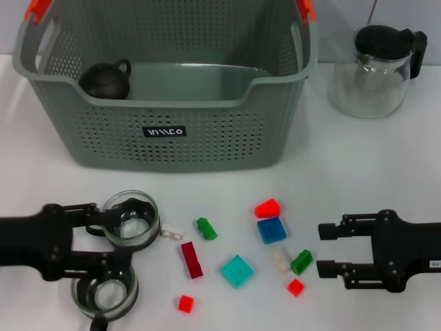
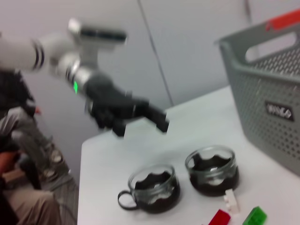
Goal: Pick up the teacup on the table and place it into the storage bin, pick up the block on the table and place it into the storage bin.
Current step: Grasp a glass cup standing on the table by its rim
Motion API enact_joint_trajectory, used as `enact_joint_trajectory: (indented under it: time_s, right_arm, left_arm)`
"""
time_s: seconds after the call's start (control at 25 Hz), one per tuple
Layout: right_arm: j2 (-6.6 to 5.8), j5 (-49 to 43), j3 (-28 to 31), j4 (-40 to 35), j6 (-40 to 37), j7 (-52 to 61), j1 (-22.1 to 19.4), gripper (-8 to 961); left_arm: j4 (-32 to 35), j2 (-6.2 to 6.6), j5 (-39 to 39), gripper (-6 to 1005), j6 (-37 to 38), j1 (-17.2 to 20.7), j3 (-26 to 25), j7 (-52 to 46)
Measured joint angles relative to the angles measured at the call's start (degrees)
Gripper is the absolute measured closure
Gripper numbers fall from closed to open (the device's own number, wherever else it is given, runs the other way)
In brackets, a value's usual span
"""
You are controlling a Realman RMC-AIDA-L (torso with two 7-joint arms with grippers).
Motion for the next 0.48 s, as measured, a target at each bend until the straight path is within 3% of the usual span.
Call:
enact_joint_trajectory:
  time_s: [0.04,0.16,0.24,0.48]
  right_arm:
    - [0.09,-0.8,0.19,0.34,0.16,0.07,0.45,316]
    - [0.18,-1.94,0.61,1.23,0.59,0.15,1.57,312]
    - [0.26,-2.36,0.8,1.41,0.72,0.16,1.93,309]
    - [0.33,-3.2,2.7,1.82,0.35,0.15,2.1,302]
  left_arm:
    - [4.49,-0.29,0.02,161,0.99,-0.05,1.59,-3.46]
    - [18.54,-1.31,0.63,161,2.09,-0.41,9.18,-13.39]
    - [27.08,-1.6,2.38,161,1.96,-1.42,16.93,-20.83]
    - [33.46,-2.25,9.95,161,1.52,-6.9,27.56,-31.43]
